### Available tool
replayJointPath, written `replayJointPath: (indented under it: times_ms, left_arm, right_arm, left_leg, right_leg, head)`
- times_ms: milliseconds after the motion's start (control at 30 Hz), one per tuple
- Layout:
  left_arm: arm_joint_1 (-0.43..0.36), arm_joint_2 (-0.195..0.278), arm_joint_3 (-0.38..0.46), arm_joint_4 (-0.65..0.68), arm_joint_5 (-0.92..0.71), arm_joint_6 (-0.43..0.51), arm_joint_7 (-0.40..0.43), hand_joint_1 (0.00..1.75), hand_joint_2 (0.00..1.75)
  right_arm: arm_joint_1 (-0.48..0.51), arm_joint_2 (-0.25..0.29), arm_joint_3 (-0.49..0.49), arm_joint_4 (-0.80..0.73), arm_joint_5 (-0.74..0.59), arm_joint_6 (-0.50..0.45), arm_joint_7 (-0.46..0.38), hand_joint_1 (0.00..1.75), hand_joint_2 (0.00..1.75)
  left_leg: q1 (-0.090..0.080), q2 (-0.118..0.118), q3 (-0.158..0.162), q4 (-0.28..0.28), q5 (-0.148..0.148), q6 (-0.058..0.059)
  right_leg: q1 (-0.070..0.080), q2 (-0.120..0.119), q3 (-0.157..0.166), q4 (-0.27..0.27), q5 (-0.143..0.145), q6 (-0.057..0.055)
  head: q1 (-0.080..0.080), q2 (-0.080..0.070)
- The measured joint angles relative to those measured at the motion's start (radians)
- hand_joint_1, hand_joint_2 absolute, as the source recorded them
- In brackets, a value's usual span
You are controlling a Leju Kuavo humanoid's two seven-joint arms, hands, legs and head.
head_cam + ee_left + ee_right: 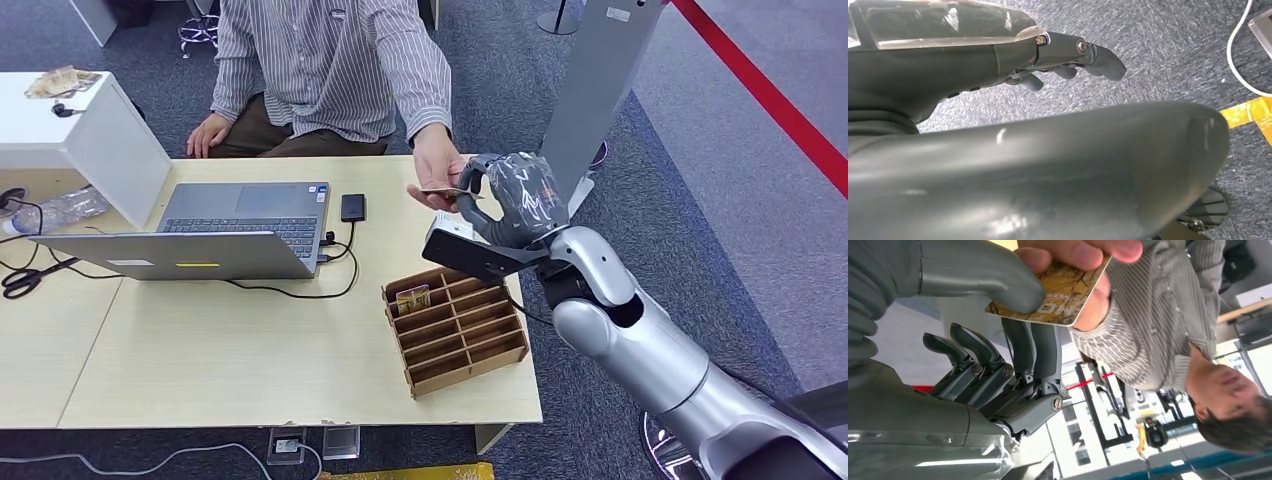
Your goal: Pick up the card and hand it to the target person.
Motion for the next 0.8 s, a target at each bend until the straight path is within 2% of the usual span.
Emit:
replayJointPath:
  times_ms: [67,200,333,467,667,800]
  left_arm:
    - [0.000,0.000,0.000,0.000,-0.002,0.000,0.000,0.00,0.00]
    - [0.000,-0.001,0.000,0.000,-0.002,-0.008,0.001,0.00,0.00]
    - [0.001,-0.001,0.000,0.000,-0.001,-0.031,-0.005,0.00,0.00]
    - [0.001,-0.001,0.000,0.000,0.006,-0.009,-0.009,0.00,0.00]
    - [0.003,-0.001,0.001,0.000,0.025,0.015,0.007,0.00,0.00]
    - [0.005,-0.001,0.002,0.000,0.036,0.017,0.022,0.00,0.00]
  right_arm:
    - [0.002,0.007,0.001,0.024,-0.003,-0.003,-0.002,1.75,1.75]
    - [0.002,0.022,0.007,0.073,-0.006,-0.006,-0.002,0.00,1.75]
    - [0.003,0.028,0.011,0.101,-0.018,-0.015,0.004,0.00,1.75]
    - [0.009,0.028,0.013,0.110,-0.069,-0.037,0.007,0.00,1.75]
    - [0.089,0.016,-0.034,0.072,-0.332,-0.084,-0.048,0.00,1.75]
    - [0.165,-0.003,-0.067,0.027,-0.448,-0.113,-0.077,0.00,1.75]
  left_leg:
    - [0.000,0.000,0.000,0.000,0.000,0.000]
    - [0.000,0.000,0.000,0.000,0.000,0.000]
    - [0.000,0.000,0.000,0.000,0.000,0.000]
    - [0.000,0.000,0.000,0.000,0.000,0.000]
    - [0.000,0.000,0.001,0.000,0.000,0.000]
    - [0.000,0.000,0.001,0.000,0.000,0.000]
  right_leg:
    - [0.000,0.000,0.000,0.000,0.000,0.000]
    - [0.000,0.000,0.000,0.000,0.000,0.000]
    - [0.000,0.000,0.000,0.000,0.000,0.000]
    - [0.000,0.000,0.000,0.000,0.000,0.000]
    - [0.000,0.000,0.000,0.000,0.000,0.000]
    - [0.000,0.000,0.000,0.000,0.000,0.000]
  head:
    - [0.000,0.000]
    - [0.000,0.000]
    - [0.000,0.000]
    - [0.000,0.000]
    - [-0.001,0.000]
    - [0.000,0.000]
